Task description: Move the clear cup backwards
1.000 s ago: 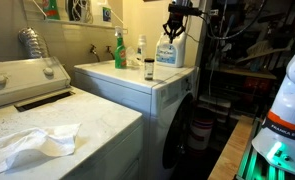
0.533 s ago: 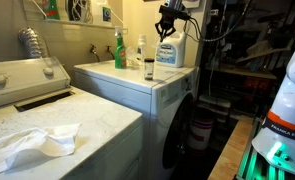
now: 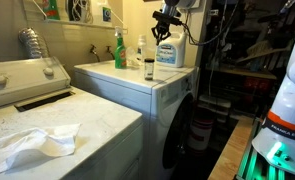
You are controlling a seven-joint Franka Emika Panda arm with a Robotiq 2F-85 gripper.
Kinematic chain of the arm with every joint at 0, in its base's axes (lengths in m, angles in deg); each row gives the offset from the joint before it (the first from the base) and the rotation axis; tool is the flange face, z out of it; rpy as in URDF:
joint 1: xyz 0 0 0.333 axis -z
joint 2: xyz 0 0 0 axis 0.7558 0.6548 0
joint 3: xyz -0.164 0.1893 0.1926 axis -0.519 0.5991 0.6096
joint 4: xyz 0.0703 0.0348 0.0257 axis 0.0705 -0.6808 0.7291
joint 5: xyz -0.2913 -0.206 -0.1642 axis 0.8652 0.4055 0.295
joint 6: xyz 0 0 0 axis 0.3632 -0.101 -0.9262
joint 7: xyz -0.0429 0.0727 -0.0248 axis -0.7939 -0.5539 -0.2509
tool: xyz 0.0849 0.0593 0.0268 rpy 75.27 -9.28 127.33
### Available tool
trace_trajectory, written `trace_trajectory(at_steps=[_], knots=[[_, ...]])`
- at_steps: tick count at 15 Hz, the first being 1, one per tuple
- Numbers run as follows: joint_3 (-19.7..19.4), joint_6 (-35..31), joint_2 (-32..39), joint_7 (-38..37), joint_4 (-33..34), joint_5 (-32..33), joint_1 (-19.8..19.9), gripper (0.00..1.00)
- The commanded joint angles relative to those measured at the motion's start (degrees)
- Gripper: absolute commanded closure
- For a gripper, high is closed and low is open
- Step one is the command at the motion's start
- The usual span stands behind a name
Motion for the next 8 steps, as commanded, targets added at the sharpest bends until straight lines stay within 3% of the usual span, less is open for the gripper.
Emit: trace_trajectory(at_steps=[1, 3, 8], knots=[[-1.2, 0.2, -0.1, 0.1, 0.2, -0.1, -1.2, 0.97], [-1.2, 0.2, -0.1, 0.1, 0.2, -0.1, -1.3, 0.97], [-2.4, 9.0, 6.0, -8.1, 7.1, 4.7, -1.8, 0.99]])
